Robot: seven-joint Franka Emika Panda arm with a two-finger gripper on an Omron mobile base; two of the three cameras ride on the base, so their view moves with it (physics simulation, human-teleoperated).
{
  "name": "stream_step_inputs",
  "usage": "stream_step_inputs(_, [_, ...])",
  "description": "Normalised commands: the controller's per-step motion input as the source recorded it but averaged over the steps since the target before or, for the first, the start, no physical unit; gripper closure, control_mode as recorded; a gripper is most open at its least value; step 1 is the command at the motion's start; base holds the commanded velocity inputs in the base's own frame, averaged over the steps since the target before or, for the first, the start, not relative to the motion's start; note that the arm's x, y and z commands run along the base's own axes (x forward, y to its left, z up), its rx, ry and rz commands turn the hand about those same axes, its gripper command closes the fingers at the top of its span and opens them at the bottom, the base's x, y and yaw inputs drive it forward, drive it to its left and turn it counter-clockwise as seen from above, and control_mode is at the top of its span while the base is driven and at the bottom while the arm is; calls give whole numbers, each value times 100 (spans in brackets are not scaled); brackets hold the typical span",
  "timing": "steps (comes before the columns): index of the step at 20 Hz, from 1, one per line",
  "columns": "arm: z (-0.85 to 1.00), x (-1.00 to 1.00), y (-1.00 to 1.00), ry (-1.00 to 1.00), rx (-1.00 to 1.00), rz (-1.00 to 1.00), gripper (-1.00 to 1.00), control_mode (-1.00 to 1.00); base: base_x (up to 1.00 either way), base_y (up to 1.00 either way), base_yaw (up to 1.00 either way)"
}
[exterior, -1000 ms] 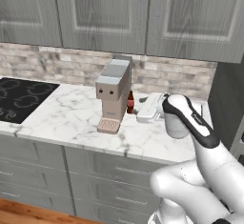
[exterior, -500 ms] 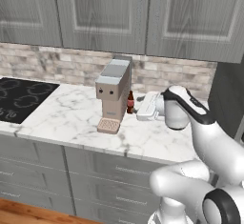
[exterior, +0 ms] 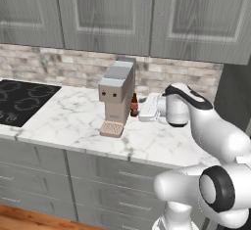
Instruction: Move the drinks to the dining counter.
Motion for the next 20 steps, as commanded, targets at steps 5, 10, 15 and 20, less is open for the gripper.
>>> stream_step_inputs(5, [-12, 34, 0, 1, 0, 0, -100, -100, 0, 0, 0])
stream_step_inputs(10, [-14, 23, -16, 0, 0, 0, -100, -100, 0, 0, 0])
stream_step_inputs(15, [-13, 17, -29, 0, 0, 0, -100, -100, 0, 0, 0])
stream_step_inputs(20, [-9, 16, -15, 0, 0, 0, -100, -100, 0, 0, 0])
